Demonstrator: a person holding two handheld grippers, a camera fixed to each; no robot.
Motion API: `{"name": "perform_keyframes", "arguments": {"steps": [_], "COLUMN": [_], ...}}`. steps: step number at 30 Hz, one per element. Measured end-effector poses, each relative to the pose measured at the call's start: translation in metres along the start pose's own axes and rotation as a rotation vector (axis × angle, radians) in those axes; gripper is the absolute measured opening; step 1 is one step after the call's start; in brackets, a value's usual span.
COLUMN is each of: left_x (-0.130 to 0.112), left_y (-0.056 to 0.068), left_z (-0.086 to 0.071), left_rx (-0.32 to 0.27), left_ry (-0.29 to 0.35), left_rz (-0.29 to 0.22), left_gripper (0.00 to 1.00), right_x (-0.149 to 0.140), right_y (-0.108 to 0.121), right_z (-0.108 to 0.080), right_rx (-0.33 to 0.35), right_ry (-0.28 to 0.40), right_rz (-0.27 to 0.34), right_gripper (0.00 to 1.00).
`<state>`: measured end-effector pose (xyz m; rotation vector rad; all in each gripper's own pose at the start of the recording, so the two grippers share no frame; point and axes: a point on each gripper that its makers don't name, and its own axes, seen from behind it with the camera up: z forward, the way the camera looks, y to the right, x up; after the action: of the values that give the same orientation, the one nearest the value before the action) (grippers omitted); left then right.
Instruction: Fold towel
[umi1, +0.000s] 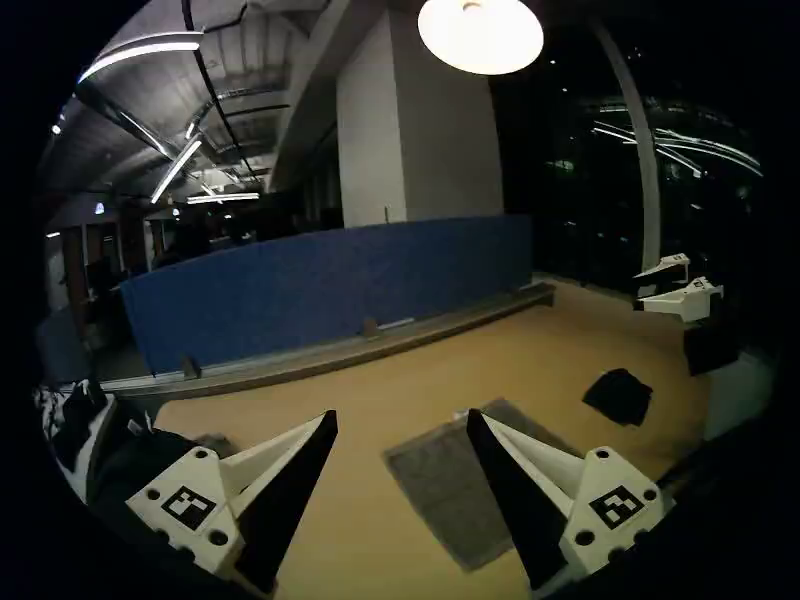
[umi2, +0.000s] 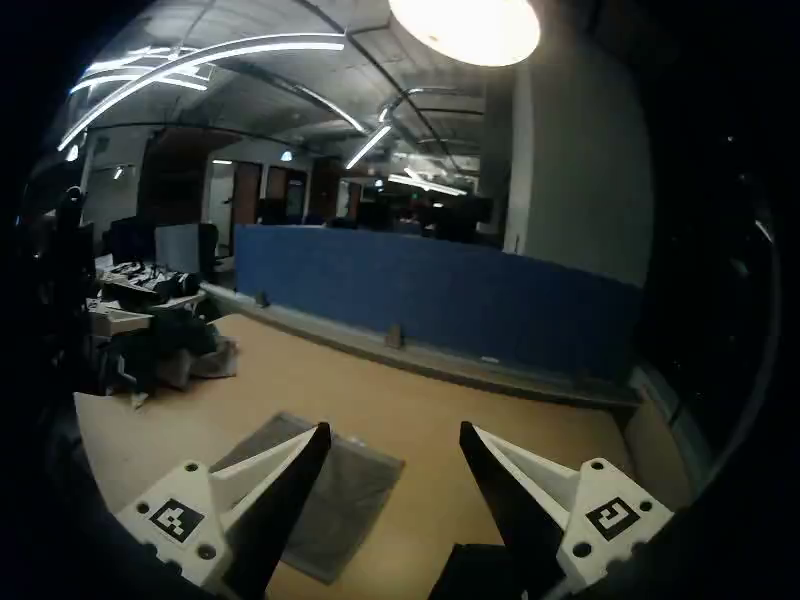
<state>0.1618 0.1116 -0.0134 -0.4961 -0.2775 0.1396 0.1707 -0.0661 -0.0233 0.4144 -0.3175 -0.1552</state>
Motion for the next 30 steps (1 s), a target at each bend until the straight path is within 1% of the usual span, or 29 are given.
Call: {"name": "perform_keyframes", "arguments": {"steps": [3, 6, 9, 15, 21, 26, 30], "left_x": [-0.008, -0.012, -0.018, -0.043, -0.083, -0.122, -0.151], "left_y": [0.007, 0.010, 0.014, 0.023, 0.032, 0.044, 0.052], "left_z": [0.000, 0.001, 0.003, 0.007, 0.015, 0.023, 0.030], "left_rx": [-0.040, -0.050, -0.053, -0.060, -0.068, -0.087, -0.105], "left_ry": [-0.036, -0.044, -0.052, -0.085, -0.135, -0.182, -0.222], "left_rz": [-0.001, -0.003, 0.006, 0.023, 0.046, 0.080, 0.095], "left_gripper": [0.96, 0.96, 0.96, 0.96, 0.96, 0.96, 0.96], "right_x": [-0.005, -0.008, -0.014, -0.035, -0.065, -0.096, -0.121], "right_y": [-0.008, -0.012, -0.016, -0.028, -0.035, -0.040, -0.045], "right_z": [0.001, 0.003, 0.004, 0.007, 0.017, 0.026, 0.034], "right_rx": [0.044, 0.057, 0.066, 0.082, 0.076, 0.080, 0.083], "right_ry": [-0.032, -0.048, -0.061, -0.089, -0.118, -0.140, -0.162], "right_rz": [-0.004, -0.014, -0.026, -0.027, -0.022, -0.003, 0.009], "right_gripper": [1.00, 1.00, 1.00, 1.00, 1.00, 1.00, 1.00]}}
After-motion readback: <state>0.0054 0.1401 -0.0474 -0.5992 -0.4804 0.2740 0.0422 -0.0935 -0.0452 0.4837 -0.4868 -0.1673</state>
